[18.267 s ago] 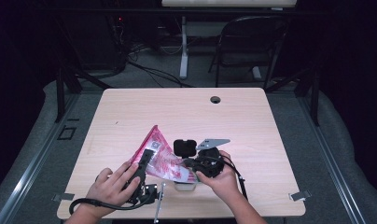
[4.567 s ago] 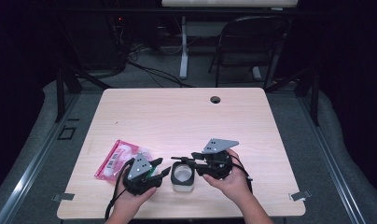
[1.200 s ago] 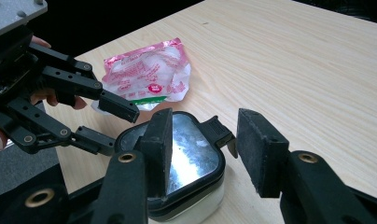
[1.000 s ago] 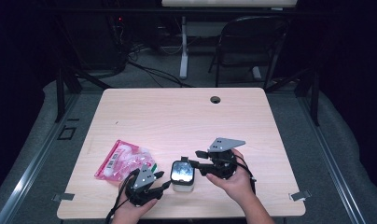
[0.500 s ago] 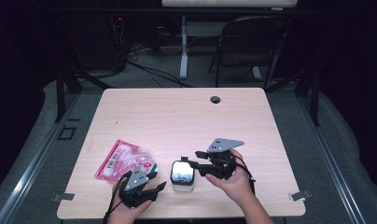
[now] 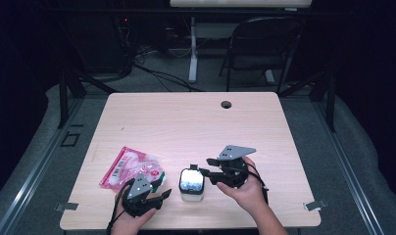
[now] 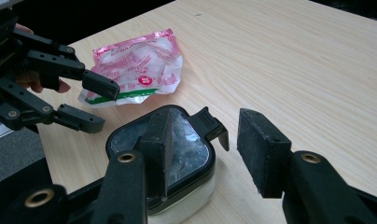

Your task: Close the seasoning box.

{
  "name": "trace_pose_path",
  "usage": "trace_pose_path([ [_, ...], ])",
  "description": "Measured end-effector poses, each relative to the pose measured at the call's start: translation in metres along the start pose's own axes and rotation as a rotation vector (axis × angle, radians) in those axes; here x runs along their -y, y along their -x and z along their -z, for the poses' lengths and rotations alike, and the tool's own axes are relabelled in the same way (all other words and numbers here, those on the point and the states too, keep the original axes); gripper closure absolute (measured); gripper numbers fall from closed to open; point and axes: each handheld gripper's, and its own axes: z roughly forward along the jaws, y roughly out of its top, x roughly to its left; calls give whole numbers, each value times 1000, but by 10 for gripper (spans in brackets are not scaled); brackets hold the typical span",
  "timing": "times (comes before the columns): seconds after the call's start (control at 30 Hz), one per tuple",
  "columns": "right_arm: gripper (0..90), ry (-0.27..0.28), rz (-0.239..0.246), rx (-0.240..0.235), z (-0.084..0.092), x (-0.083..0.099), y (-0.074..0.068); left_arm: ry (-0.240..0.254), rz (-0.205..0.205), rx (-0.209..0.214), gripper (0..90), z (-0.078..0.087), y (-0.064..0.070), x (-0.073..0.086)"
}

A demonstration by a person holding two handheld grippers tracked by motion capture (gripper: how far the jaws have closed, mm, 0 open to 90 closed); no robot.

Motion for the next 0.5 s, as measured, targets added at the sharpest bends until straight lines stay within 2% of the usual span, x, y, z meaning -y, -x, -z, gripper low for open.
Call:
trace_pose_path([
  [0.23, 556, -7, -3, 11, 1, 1, 1, 30, 16, -3, 495, 10, -7, -3],
  [0.37, 542, -5, -16, 21, 5, -3, 5, 41, 14, -16, 486, 17, -11, -7],
  [0.5, 535, -12, -18, 35, 10, -6, 6, 66, 30, -33, 479, 25, -20, -9],
])
